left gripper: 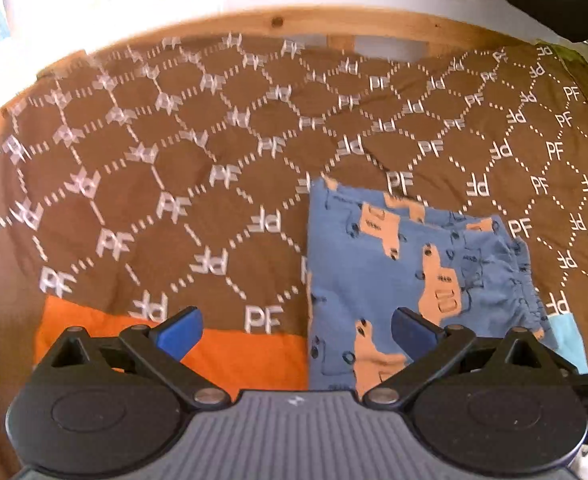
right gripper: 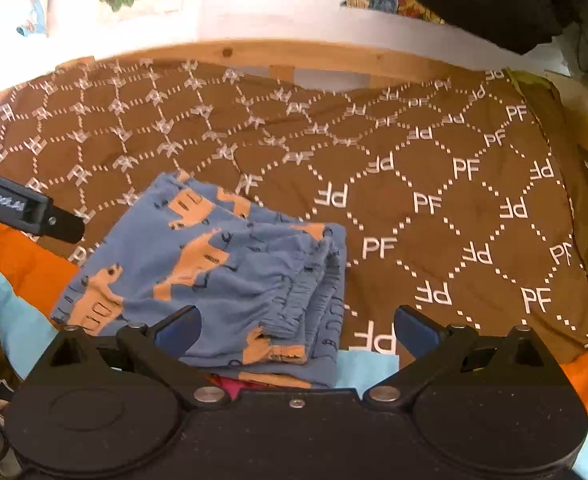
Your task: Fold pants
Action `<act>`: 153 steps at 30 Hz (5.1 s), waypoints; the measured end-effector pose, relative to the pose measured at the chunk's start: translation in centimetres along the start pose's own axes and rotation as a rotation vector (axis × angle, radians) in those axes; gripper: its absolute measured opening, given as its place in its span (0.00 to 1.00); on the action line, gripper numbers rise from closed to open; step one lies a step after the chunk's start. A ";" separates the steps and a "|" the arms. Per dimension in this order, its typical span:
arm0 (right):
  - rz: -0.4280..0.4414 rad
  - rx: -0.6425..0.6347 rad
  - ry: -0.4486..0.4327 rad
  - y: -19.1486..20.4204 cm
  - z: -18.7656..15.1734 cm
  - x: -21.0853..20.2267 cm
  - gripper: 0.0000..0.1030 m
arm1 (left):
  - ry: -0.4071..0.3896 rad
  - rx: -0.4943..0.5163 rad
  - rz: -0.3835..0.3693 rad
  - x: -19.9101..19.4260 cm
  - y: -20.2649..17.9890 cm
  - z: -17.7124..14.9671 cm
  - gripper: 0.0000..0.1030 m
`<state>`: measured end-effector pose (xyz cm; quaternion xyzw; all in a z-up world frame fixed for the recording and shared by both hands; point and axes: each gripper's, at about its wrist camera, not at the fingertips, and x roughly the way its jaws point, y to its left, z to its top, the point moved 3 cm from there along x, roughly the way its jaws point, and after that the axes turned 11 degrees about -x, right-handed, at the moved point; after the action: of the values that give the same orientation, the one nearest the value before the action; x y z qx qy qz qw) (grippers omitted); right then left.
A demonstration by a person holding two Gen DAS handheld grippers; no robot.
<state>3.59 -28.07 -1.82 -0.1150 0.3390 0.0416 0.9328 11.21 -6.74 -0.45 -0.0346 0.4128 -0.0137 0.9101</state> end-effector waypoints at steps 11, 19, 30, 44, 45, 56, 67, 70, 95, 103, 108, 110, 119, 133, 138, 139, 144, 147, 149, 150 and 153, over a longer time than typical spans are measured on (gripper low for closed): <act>0.100 0.037 0.226 -0.9 -0.4 1.9 0.99 | 0.207 -0.044 -0.042 2.9 1.2 -2.1 1.00; 0.157 0.042 0.277 -0.1 -1.1 1.7 0.99 | 0.239 -0.057 -0.049 2.3 1.7 -3.0 1.00; 0.163 0.069 0.248 -1.0 -0.5 1.4 0.99 | 0.281 -0.118 -0.082 2.5 3.4 -3.5 1.00; 0.157 0.052 0.202 -4.4 1.9 4.2 0.99 | 0.237 -0.114 -0.103 3.8 4.3 -2.9 1.00; 0.167 0.047 0.194 -4.6 2.1 4.6 0.99 | 0.226 -0.108 -0.107 3.8 4.3 -2.8 1.00; 0.317 0.042 0.075 -6.7 4.5 9.0 0.99 | 0.191 -0.123 -0.287 4.3 3.9 -2.7 1.00; 0.475 0.303 0.037 -9.1 3.8 13.6 0.86 | 0.164 -0.230 -0.412 5.4 4.4 -2.5 0.98; 0.438 0.294 0.037 -9.2 3.6 13.3 0.64 | 0.176 -0.255 -0.416 5.6 4.8 -2.6 0.95; 0.329 0.188 0.026 -7.1 3.4 12.4 0.25 | 0.203 -0.195 -0.387 5.6 4.2 -3.0 0.56; 0.314 0.190 0.023 -6.9 3.4 12.3 0.23 | 0.203 -0.192 -0.386 5.6 4.2 -2.9 0.55; 0.302 0.177 0.018 -6.7 3.4 12.2 0.21 | 0.202 -0.186 -0.383 5.6 4.1 -3.0 0.54; 0.288 0.159 0.009 -6.5 3.5 12.0 0.17 | 0.200 -0.186 -0.381 5.6 4.1 -3.0 0.51; 0.166 -0.047 -0.071 -3.9 4.2 9.8 0.11 | 0.171 -0.170 -0.368 5.1 3.9 -3.1 0.32; 0.114 -0.210 -0.256 -2.6 7.8 5.0 0.09 | 0.038 -0.169 -0.398 2.1 2.8 -1.9 0.14; 0.107 -0.245 -0.320 -3.1 11.2 4.5 0.09 | -0.010 -0.141 -0.391 1.5 1.3 0.8 0.14; 0.102 -0.253 -0.331 -3.3 12.1 4.7 0.09 | -0.031 -0.132 -0.392 1.3 1.1 1.8 0.14; 0.063 -0.293 -0.418 -4.9 17.1 4.8 0.09 | -0.160 -0.086 -0.364 0.5 -0.5 6.0 0.14; 0.026 -0.317 -0.449 -5.8 19.0 5.7 0.09 | -0.215 -0.060 -0.359 1.2 -1.8 7.6 0.14; 0.021 -0.295 -0.433 -6.7 19.4 7.0 0.09 | -0.213 -0.044 -0.350 2.3 -2.6 7.5 0.14; 0.035 -0.262 -0.410 -7.3 19.1 7.7 0.09 | -0.199 -0.031 -0.342 2.7 -3.0 7.2 0.14; 0.094 -0.200 -0.341 -8.0 16.8 8.9 0.10 | -0.165 -0.014 -0.333 3.3 -2.7 5.5 0.14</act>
<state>22.12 -31.72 6.45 -0.1826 0.1754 0.1373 0.9576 17.47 -9.30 0.89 -0.1099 0.3255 -0.1583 0.9257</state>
